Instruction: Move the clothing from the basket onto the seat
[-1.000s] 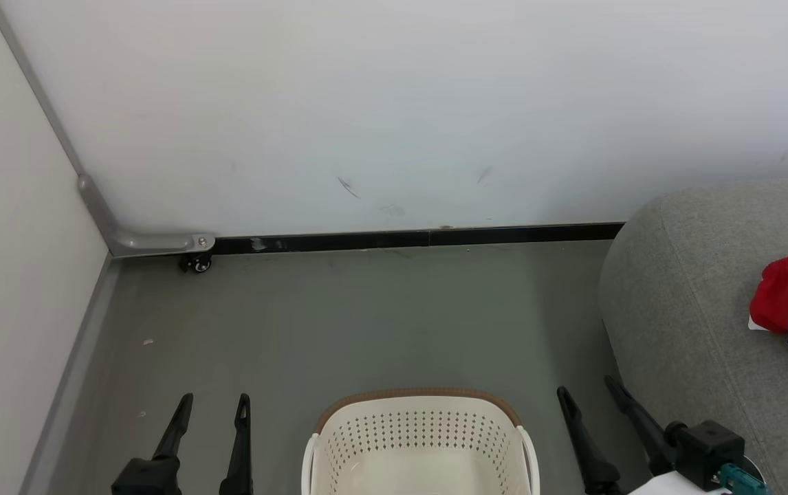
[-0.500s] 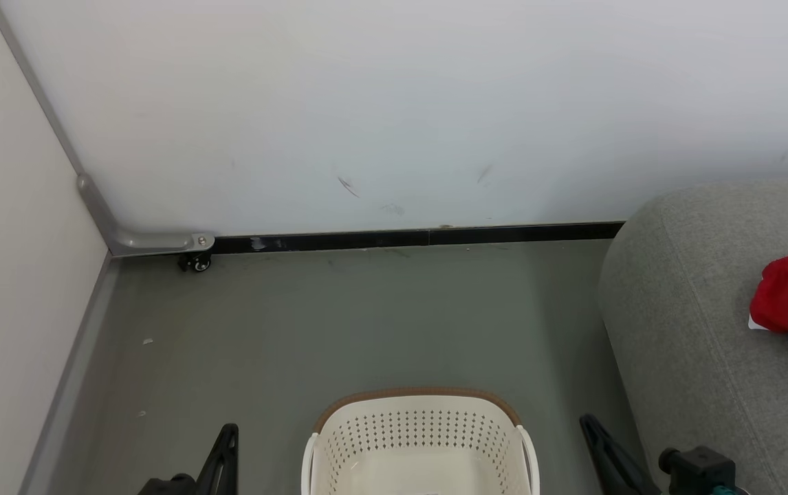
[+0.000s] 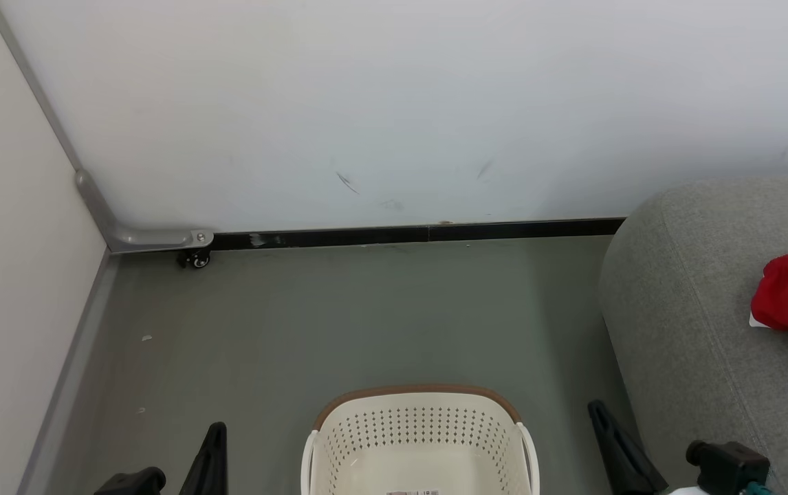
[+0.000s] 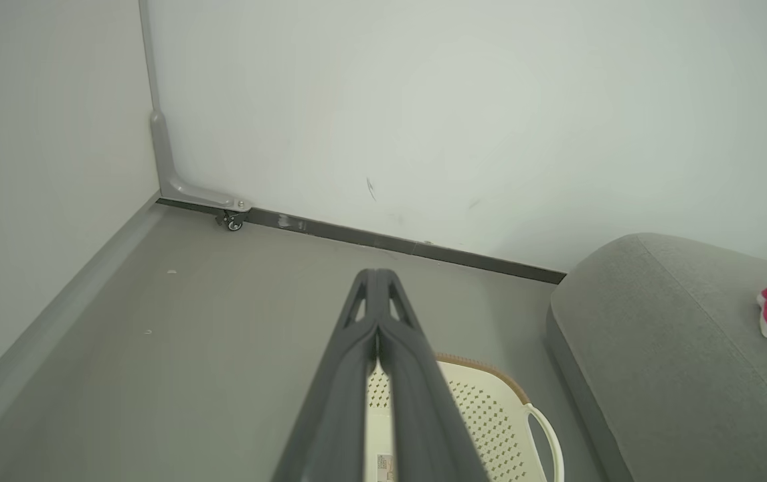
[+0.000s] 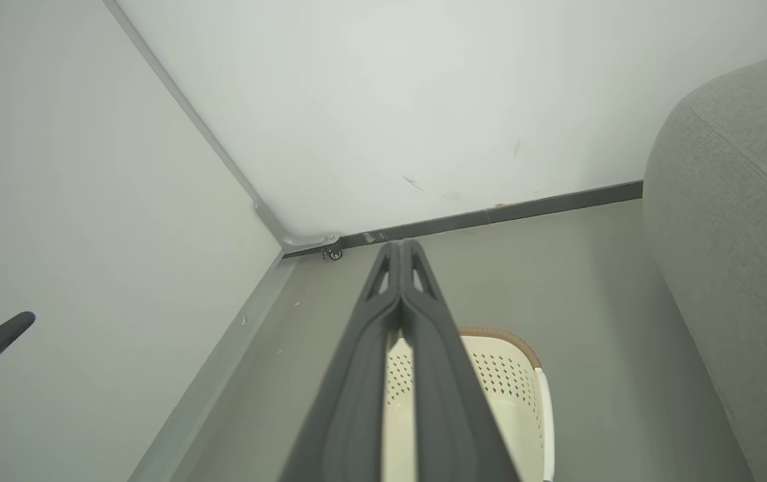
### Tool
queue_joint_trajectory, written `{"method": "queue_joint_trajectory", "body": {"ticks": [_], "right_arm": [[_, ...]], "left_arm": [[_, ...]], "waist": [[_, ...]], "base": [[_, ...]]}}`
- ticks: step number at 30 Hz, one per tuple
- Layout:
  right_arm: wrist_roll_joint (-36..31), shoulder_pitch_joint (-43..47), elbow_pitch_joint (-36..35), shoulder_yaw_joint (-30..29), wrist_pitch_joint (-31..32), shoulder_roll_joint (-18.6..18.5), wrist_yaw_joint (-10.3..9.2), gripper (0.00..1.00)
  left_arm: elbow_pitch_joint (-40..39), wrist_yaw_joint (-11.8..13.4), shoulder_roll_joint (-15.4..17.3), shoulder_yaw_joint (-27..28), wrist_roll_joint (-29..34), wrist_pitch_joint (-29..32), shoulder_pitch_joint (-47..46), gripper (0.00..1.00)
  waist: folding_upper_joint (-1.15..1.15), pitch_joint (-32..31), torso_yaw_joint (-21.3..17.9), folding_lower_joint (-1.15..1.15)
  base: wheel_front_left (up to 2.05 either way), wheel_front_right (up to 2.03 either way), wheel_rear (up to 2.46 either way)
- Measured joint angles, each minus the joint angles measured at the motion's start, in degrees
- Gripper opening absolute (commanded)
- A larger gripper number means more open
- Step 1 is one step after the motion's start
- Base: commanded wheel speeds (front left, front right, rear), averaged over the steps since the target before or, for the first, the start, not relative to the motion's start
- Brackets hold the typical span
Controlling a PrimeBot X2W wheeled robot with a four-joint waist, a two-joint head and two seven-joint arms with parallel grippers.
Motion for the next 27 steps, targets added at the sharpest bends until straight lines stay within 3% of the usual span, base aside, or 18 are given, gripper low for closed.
{"method": "queue_joint_trajectory", "body": {"ticks": [6, 20, 27], "right_arm": [[5.9, -0.1, 0.0, -1.3, 0.1, 0.0, 0.0, 0.0], [18.4, -0.7, 0.1, -2.7, 0.9, -0.9, 0.0, 0.0], [24.7, -1.8, 0.2, -3.2, 1.4, -1.3, 0.0, 0.0]], "left_arm": [[-0.2, -1.0, -0.7, 1.4, -4.4, 1.1, 0.0, 0.0], [-0.4, -3.6, -1.4, 4.4, -15.2, 3.8, -0.4, 0.0], [-0.4, -5.1, -1.6, 5.9, -20.7, 5.2, -1.0, 0.0]], "waist": [[0.0, 0.2, 0.0, 0.12], [0.0, 0.0, 0.0, 0.82], [0.0, -0.1, 0.0, 0.98]], "base": [[0.0, 0.0, 0.0], [0.0, 0.0, 0.0], [0.0, 0.0, 0.0]]}}
